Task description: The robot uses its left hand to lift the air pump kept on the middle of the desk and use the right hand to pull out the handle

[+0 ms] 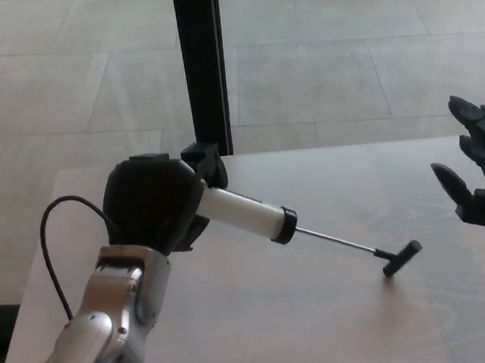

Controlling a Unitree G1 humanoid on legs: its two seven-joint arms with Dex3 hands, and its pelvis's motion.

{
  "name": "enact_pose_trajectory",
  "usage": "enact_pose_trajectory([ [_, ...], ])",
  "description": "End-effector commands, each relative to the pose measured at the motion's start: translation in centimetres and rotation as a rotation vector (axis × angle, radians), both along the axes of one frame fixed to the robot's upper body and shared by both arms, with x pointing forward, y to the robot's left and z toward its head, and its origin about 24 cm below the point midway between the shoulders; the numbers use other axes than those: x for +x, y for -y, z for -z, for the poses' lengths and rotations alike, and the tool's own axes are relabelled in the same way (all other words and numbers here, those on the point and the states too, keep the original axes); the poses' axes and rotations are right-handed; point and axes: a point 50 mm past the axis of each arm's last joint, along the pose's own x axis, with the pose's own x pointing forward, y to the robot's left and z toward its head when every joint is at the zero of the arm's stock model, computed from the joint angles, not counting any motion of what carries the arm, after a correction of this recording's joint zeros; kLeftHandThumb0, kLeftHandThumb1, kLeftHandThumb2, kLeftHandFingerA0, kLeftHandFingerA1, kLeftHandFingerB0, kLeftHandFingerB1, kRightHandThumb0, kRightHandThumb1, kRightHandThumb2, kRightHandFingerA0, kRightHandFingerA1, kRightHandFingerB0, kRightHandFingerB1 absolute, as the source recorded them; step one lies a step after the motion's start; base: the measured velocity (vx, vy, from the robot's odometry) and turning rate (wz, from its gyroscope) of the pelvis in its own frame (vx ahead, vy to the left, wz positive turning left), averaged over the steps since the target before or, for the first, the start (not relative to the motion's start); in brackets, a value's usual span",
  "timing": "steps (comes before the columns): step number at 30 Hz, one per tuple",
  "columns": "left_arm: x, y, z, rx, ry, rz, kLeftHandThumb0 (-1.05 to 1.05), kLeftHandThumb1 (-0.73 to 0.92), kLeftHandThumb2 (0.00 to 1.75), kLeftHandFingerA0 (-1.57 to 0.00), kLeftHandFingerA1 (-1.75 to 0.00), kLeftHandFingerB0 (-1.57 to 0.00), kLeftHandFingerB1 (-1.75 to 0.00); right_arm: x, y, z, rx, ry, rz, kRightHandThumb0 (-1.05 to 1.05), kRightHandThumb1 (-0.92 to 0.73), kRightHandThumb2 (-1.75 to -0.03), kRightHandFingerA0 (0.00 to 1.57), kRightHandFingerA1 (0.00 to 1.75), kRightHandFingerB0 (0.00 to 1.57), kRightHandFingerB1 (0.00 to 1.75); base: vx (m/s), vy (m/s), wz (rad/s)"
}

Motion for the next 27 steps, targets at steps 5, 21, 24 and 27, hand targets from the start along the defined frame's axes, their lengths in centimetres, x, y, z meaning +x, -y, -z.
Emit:
enact_pose_trajectory([
  [5, -2.3, 1.5, 7.1, -0.152, -0.66, -0.133, -0.21, 0.69, 0.82, -0.65, -1.12, -0.71, -0.69, 0.6, 0.5, -3.1, 0.14, 0.058, 0.004, -0.93, -0.74, -1.06, 0.0, 0.2, 0.04, 0.09, 0.0, 0.0, 0.0],
  [21, -3.9, 0.6, 10.3, 0.312, -0.833, -0.208, -0.37, 0.78, 0.63, -0.53, -0.77, -0.45, -0.56, 0.7, 0.3, -2.9, 0.278, 0.12, 0.155, -0.63, -0.64, -0.94, 0.05, 0.54, 0.24, 0.49, 0.0, 0.0, 0.0],
  [24, -3.7, 0.1, 10.1, 0.405, -0.918, -0.209, -0.37, 0.74, 0.61, -0.45, -0.69, -0.32, -0.5, 0.7, 0.3, -3.0, 0.285, 0.127, 0.16, -0.64, -0.63, -0.94, 0.07, 0.55, 0.25, 0.5, 0.0, 0.0, 0.0],
  [27, -3.4, -0.7, 9.7, 0.415, -0.998, -0.224, -0.49, 0.45, 0.76, -0.23, -0.59, -0.15, -0.46, 0.7, 0.4, -3.0, 0.281, 0.125, 0.167, -0.64, -0.63, -0.95, 0.06, 0.54, 0.23, 0.49, 0.0, 0.0, 0.0],
])
